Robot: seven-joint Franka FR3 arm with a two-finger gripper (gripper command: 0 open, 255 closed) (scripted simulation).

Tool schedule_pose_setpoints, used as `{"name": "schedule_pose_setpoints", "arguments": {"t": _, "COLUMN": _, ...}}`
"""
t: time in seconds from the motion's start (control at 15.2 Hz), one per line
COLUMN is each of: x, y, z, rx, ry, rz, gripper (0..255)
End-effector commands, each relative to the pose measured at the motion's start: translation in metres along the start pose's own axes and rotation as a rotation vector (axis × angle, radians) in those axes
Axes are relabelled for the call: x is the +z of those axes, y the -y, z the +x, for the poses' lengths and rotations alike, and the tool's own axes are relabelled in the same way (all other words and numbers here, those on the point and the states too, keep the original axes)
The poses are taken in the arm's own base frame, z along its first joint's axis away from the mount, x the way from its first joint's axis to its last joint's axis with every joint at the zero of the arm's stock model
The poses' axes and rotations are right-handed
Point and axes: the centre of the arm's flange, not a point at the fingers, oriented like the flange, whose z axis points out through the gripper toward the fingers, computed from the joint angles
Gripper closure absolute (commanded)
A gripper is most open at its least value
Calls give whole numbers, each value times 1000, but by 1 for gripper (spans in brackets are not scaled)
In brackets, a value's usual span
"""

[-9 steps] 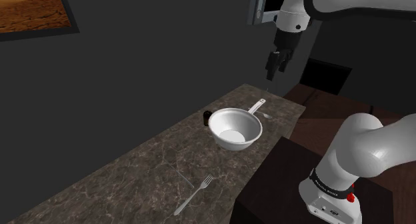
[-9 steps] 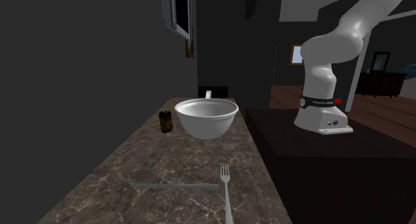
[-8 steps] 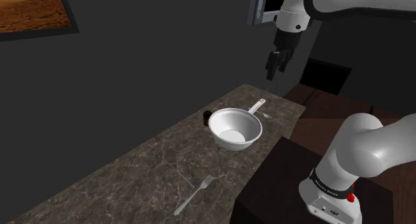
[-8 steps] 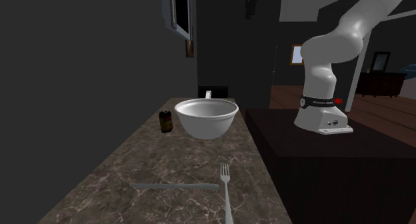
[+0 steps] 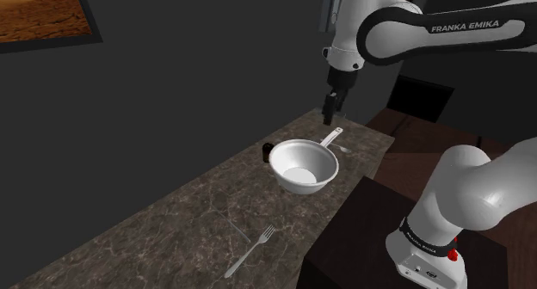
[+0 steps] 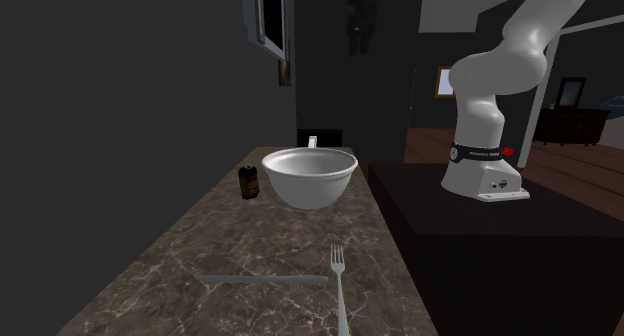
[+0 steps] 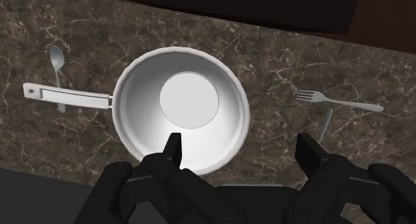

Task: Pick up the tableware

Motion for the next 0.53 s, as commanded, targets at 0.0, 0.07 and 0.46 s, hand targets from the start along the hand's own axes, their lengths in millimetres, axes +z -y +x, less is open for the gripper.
{"name": "schedule_pose_setpoints", "arguments": {"t": 0.0, "x": 22, "y": 11, "z": 13, "rx": -64, "ry": -1, "rz": 2, "gripper": 0}}
{"name": "schedule_pose_setpoints", "arguments": {"t": 0.07, "x": 33, "y": 16, "z": 19, "rx": -95, "ry": 0, "rz": 2, "gripper": 0}}
{"name": "schedule_pose_setpoints", "arguments": {"t": 0.46, "x": 96, "y": 51, "z": 51, "rx": -282, "ry": 3, "rz": 7, "gripper": 0}}
